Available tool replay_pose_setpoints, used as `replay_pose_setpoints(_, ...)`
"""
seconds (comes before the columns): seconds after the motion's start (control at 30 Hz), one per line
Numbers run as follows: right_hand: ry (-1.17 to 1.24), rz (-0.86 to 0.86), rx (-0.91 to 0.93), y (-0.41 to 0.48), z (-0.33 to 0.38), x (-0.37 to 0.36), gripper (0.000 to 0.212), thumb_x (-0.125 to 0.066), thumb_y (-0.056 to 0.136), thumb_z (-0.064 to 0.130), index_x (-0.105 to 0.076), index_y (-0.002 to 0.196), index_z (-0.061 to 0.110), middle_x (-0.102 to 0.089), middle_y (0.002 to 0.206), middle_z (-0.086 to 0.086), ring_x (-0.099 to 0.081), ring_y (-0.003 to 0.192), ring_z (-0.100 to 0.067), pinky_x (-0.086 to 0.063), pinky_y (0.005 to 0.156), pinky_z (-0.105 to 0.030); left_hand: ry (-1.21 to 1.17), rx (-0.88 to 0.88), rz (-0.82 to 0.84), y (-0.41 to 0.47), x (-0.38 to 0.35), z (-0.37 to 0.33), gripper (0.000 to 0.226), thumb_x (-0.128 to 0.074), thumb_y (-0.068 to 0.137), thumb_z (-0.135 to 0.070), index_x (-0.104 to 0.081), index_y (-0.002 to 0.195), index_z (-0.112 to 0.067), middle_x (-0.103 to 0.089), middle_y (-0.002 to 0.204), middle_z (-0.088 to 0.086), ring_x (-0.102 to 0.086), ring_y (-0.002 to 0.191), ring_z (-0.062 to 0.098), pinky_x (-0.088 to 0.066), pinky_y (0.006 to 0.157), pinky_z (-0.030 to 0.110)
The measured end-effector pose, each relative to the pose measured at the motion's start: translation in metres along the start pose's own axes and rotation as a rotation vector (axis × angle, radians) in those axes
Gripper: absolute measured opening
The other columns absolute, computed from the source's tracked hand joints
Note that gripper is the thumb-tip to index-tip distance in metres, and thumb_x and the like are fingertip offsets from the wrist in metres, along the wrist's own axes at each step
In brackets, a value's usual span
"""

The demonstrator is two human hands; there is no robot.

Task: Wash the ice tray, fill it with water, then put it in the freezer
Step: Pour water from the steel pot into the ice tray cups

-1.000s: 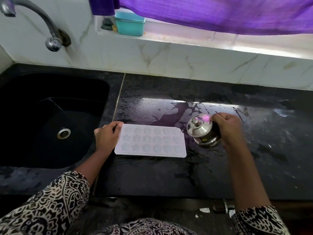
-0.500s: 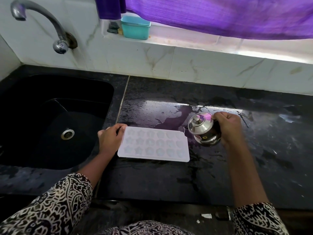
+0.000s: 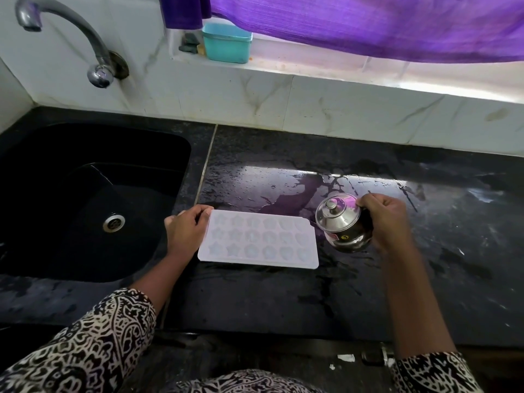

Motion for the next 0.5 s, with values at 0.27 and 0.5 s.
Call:
replay_pose_setpoints(0.27, 0.014, -0.003, -0.016, -0.0058, -0.0042, 0.0013, 0.027, -0.057, 0.081, 0.002, -0.048, 0.056, 0.006, -0.045, 0.043, 0.002, -0.041, 0.036, -0.003, -0.037, 0.039, -0.013, -0.035, -0.01, 0.004, 0.0006, -0.0008, 0.0034, 0.021, -0.05, 0.097, -0.033, -0.07, 0.101, -0.028, -0.073, 0.089, -0.004, -0.064, 0.096, 0.018, -0.034, 0.097, 0.041)
replay_pose_setpoints(0.5, 0.0, -0.016, 0.007, -0.0005, -0.0014, -0.0022, 0.031, -0.058, 0.079, 0.003, -0.045, 0.051, 0.01, -0.039, 0.035, 0.009, -0.038, 0.035, -0.006, -0.036, 0.04, -0.016, 0.001, -0.003, 0.002, -0.0006, -0.0004, 0.0016, 0.022, -0.048, 0.098, -0.034, -0.069, 0.102, -0.029, -0.072, 0.088, -0.005, -0.063, 0.096, 0.017, -0.023, 0.089, 0.032)
Point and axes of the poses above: each hand's wrist, its own y-axis towards the middle knuckle, its own x-axis out of the back of the hand, z = x × y, the point moved 1 cm from there along y, towards the middle knuckle
